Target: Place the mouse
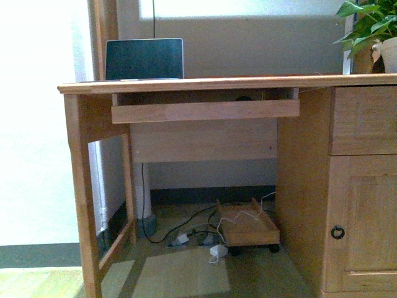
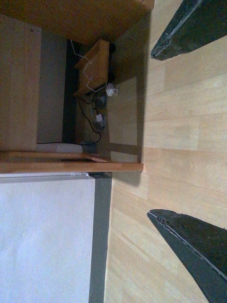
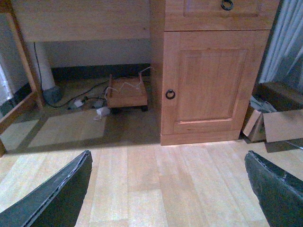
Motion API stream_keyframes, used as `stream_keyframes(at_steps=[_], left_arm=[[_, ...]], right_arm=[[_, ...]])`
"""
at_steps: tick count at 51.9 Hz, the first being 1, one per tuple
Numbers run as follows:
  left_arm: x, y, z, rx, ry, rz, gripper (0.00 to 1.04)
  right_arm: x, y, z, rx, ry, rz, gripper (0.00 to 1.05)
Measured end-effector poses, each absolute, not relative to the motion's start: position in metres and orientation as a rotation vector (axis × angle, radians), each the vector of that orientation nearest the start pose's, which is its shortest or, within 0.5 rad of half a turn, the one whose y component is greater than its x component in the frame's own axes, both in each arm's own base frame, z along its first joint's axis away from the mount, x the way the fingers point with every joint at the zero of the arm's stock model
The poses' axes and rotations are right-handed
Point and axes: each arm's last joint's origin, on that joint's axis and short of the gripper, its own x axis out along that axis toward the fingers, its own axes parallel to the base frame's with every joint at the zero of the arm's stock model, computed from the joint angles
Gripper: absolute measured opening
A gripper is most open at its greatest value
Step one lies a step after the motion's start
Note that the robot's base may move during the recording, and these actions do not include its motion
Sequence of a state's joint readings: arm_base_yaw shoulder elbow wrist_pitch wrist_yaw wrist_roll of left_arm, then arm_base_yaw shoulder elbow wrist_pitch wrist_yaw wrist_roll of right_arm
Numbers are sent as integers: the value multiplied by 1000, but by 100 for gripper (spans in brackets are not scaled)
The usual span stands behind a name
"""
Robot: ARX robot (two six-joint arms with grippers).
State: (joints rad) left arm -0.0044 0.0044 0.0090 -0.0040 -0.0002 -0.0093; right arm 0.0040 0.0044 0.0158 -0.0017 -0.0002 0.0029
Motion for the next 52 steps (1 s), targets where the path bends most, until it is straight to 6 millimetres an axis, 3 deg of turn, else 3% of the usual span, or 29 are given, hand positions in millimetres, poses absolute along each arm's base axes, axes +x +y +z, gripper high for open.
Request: stream_keyframes(at_steps=[52], left_arm=[[97, 0, 166, -9, -1, -4, 97]], right_arm=[[97, 0, 168, 3, -10, 4, 97]])
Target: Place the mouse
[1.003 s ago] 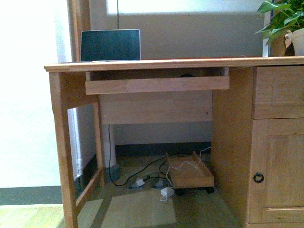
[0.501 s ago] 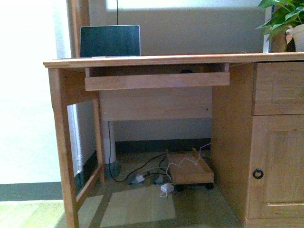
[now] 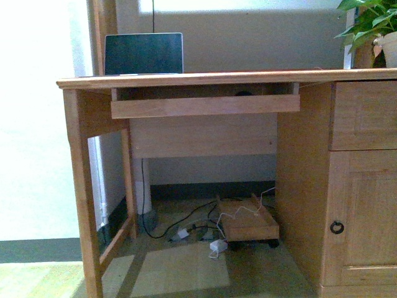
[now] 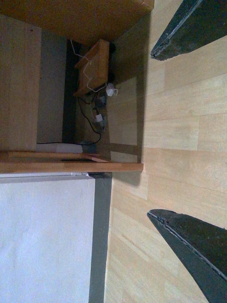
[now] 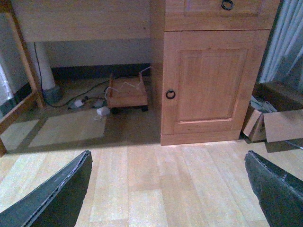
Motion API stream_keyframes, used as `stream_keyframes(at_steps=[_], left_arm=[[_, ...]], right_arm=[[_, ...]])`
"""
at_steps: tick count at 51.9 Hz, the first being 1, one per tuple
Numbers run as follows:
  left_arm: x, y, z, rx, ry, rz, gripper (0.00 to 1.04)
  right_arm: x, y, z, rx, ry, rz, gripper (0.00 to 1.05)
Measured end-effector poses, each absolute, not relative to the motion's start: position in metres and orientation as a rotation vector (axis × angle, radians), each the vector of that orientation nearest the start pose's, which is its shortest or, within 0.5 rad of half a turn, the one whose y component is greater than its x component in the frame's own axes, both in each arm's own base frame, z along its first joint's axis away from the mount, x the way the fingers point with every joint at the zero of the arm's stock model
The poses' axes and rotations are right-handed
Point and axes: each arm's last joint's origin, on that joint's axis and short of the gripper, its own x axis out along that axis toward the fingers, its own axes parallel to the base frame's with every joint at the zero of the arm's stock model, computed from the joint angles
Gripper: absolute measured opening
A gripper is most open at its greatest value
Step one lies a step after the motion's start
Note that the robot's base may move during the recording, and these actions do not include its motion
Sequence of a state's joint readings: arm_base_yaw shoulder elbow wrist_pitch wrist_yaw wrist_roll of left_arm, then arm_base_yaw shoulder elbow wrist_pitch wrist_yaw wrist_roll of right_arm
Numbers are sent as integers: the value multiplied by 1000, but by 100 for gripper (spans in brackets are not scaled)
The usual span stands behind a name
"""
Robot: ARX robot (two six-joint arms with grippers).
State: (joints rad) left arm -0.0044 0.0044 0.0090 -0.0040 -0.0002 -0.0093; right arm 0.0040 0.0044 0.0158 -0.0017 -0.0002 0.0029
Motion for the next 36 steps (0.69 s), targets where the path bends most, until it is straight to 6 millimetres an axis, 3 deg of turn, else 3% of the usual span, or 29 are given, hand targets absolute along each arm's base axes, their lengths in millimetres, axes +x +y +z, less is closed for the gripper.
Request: stream_keyframes(at_steps=[36], left_arm=[[97, 0, 166, -9, -1, -4, 97]], right_arm=[[97, 0, 168, 3, -10, 4, 97]])
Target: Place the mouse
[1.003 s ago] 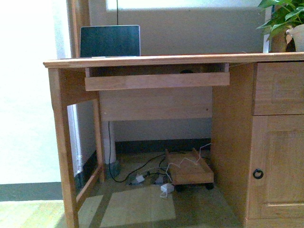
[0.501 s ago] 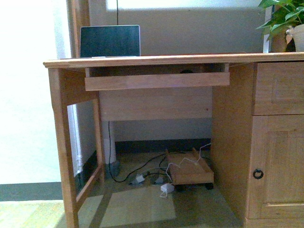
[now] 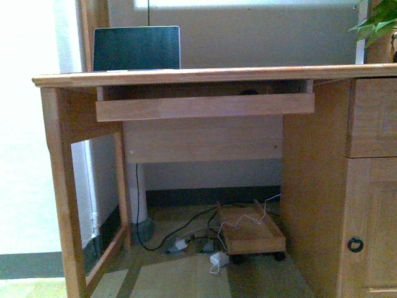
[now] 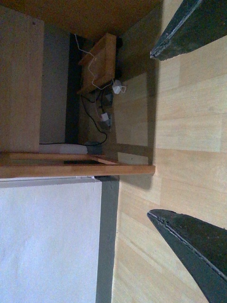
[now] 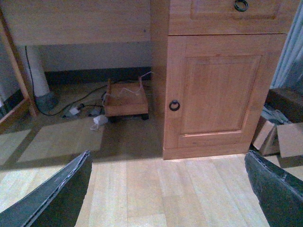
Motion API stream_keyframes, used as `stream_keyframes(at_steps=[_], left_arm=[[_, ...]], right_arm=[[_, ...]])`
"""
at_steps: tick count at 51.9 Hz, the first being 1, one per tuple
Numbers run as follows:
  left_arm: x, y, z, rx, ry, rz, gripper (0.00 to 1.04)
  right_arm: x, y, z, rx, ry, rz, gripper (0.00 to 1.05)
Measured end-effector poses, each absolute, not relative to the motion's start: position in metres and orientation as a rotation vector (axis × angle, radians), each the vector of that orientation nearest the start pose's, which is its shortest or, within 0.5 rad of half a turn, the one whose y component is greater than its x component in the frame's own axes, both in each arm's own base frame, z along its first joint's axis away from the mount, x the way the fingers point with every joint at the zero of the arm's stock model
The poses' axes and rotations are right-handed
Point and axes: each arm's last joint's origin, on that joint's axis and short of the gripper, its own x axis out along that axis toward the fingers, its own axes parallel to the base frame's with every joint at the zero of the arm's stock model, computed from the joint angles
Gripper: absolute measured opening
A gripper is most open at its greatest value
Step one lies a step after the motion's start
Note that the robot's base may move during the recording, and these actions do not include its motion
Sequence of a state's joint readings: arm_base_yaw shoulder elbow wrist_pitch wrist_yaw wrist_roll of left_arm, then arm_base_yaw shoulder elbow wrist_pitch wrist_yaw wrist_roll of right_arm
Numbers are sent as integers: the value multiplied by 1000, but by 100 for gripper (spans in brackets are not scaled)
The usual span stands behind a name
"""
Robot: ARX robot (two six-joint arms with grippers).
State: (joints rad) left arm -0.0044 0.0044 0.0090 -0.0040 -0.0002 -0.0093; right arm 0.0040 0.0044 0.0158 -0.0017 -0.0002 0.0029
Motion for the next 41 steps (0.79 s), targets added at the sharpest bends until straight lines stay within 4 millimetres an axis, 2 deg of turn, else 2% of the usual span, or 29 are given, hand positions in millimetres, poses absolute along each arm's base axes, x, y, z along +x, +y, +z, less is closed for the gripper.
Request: stream_keyframes(at_steps=[41], left_arm=[[97, 0, 166, -9, 0, -4, 97]], right_arm=[[97, 0, 168, 3, -9, 3, 97]])
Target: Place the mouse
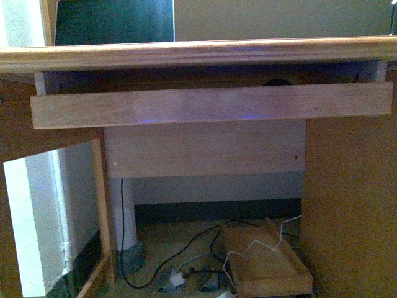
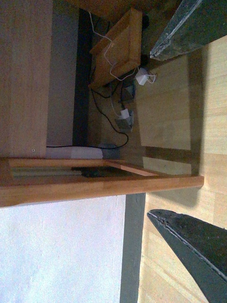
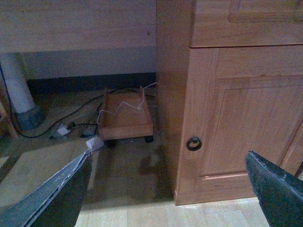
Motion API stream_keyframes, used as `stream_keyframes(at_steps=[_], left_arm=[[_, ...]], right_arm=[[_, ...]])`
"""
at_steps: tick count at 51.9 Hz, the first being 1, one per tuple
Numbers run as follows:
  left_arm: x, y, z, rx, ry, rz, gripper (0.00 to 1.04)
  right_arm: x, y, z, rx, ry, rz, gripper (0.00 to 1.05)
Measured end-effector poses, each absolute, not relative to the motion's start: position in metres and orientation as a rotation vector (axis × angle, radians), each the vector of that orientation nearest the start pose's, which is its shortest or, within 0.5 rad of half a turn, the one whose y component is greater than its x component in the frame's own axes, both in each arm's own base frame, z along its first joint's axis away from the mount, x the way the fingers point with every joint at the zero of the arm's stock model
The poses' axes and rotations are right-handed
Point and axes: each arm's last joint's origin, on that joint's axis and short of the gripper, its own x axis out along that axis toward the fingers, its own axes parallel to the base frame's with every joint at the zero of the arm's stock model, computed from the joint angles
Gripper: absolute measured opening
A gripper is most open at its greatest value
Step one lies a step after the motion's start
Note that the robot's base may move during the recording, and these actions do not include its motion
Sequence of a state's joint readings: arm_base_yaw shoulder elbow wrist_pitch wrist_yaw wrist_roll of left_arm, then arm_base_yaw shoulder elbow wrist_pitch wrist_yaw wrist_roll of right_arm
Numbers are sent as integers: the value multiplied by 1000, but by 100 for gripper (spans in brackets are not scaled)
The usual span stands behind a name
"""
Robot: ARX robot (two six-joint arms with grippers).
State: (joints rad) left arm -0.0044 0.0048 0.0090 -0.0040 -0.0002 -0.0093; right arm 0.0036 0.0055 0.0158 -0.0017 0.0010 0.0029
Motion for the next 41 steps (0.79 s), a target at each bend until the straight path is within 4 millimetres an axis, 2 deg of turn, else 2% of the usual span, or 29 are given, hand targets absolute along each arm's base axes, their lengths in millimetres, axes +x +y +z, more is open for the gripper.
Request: stream_keyframes(at_steps=[41], left_arm=[[97, 0, 166, -9, -3, -4, 97]], right_arm=[[97, 0, 168, 3, -9, 3, 97]])
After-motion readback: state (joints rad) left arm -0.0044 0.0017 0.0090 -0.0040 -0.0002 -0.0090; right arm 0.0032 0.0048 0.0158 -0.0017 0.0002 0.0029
